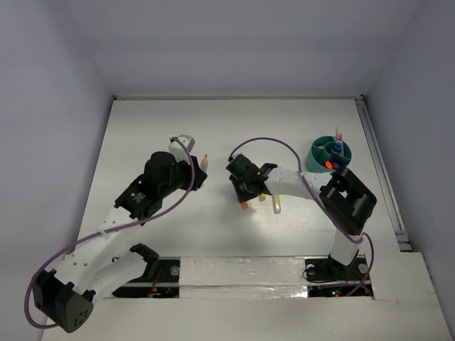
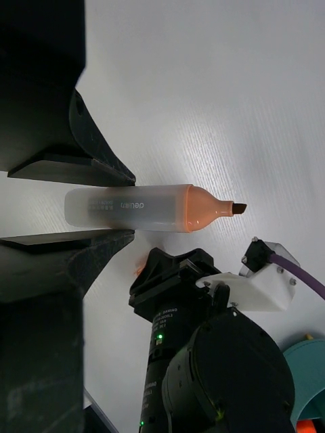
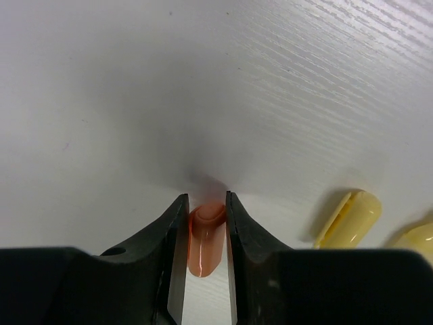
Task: Sort the stationery into containers
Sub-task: Close the pen cap on the pen.
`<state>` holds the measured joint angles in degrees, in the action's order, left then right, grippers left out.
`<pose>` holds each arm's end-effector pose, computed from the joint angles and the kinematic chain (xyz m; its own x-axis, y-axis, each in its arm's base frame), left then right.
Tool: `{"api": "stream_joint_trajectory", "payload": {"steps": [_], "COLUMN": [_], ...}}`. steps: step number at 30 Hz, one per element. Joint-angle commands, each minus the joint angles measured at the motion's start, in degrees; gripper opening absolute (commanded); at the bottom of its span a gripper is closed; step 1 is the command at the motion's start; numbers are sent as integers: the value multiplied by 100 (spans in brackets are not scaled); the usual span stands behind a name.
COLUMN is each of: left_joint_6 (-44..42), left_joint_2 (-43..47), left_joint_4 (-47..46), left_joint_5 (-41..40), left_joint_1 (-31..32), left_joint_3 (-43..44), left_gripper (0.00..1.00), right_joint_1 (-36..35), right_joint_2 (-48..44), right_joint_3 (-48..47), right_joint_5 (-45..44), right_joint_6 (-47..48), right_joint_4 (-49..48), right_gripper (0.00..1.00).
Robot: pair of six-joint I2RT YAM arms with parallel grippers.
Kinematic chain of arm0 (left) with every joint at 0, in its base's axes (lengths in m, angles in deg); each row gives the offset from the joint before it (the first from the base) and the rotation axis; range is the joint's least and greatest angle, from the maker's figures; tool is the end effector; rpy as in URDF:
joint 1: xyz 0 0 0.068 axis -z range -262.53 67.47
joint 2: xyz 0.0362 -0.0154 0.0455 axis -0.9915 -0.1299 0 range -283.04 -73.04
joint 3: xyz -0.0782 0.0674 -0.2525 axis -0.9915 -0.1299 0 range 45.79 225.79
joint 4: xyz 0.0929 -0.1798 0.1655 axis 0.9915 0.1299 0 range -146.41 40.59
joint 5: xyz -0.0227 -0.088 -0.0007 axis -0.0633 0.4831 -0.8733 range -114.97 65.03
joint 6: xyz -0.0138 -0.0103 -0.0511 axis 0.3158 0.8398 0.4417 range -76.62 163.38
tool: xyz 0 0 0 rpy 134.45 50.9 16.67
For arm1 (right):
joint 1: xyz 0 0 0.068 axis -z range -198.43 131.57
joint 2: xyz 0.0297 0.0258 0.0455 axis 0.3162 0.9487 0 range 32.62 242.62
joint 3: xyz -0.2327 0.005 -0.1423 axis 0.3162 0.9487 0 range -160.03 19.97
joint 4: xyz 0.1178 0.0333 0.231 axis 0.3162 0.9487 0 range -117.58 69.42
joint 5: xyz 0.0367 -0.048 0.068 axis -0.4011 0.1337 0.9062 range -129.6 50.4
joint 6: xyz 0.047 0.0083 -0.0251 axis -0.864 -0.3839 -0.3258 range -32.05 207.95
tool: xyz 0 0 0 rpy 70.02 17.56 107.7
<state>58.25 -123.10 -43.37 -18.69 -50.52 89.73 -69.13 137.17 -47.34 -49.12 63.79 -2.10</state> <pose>0.1706 -0.1114 0.3135 -0.4267 -0.0341 -0.9038 0.5226 0.8062 -0.2772 0.2375 0.2808 0.1714 -0.8064 -0.3478 -0.4784 -0.4220 0.9050 0.0535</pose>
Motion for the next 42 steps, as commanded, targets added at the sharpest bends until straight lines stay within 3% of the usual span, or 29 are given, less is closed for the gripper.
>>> {"api": "stream_joint_trajectory", "payload": {"steps": [1,7,8,9,12,17,22,34,42], "left_joint_6": [-46,-46,-55,-29,-2,33,24,-2,24], "left_joint_2": [111,216,242,460,576,629,655,551,489], "left_joint_4": [-258,-380,-442,-616,-679,-741,-794,-759,-838], "left_joint_5": [180,521,610,811,839,901,954,901,1120], "left_joint_1": [-28,-28,-28,-28,-80,-81,-81,-134,-309], "left_joint_3": [-35,-44,-52,-105,-132,-141,-140,-140,-140], "left_gripper": [0,0,0,0,0,0,0,0,0], "right_joint_1": [-54,314,315,393,455,832,1018,1018,1018], "right_joint_2": [-602,-1349,-1463,-1908,-2174,-2378,-2230,-1552,-1429], "right_joint_3": [77,209,262,401,464,508,701,745,790], "right_joint_5": [-85,599,653,514,547,722,1460,2463,2876], "right_joint_6": [-45,-167,-185,-272,-317,-720,-1415,-2356,-2400], "right_joint_4": [-428,-1885,-2149,-3039,-3695,-4664,-5884,-7581,-7953], "right_gripper": [0,0,0,0,0,0,0,0,0]}}
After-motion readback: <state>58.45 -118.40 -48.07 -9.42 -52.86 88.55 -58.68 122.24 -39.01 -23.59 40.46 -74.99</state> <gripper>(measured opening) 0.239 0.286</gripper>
